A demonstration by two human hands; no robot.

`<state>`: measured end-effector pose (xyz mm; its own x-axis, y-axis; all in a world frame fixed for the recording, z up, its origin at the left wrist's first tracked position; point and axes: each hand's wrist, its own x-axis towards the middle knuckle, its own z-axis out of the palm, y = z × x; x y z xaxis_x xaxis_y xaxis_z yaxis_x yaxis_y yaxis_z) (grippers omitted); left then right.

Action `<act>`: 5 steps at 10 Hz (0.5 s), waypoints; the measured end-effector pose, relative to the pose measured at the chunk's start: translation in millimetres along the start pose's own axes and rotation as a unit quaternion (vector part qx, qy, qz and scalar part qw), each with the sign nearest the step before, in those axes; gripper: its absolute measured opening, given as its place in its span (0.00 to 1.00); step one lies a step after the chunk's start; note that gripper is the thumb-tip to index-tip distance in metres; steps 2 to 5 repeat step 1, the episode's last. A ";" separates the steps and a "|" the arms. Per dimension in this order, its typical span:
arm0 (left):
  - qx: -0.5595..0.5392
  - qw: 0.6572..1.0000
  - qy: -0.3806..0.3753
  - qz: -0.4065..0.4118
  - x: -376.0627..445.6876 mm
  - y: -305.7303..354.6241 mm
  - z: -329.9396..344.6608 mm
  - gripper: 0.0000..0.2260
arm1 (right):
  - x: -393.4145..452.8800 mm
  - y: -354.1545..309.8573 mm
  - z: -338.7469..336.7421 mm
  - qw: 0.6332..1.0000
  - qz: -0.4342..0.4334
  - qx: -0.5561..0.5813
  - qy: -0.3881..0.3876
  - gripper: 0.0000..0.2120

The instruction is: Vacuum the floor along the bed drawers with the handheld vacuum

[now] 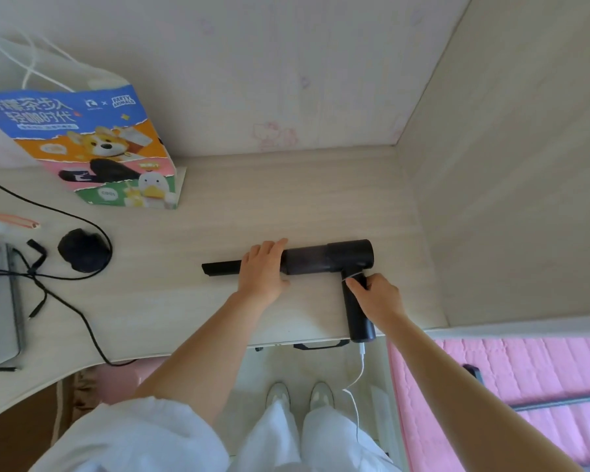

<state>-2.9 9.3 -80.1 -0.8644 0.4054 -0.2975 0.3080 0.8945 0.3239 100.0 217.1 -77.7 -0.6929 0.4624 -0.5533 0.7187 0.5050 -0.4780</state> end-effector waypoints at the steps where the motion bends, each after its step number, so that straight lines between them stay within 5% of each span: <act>1: -0.018 0.999 0.023 -0.017 -14.4 -5.3 -11.7 0.37 | -11.4 -6.5 -13.0 1.000 -0.004 0.015 0.023 0.17; 5: -0.018 0.999 0.023 -0.017 -14.4 -5.3 -11.7 0.37 | -11.4 -6.5 -13.0 1.000 -0.004 0.015 0.023 0.17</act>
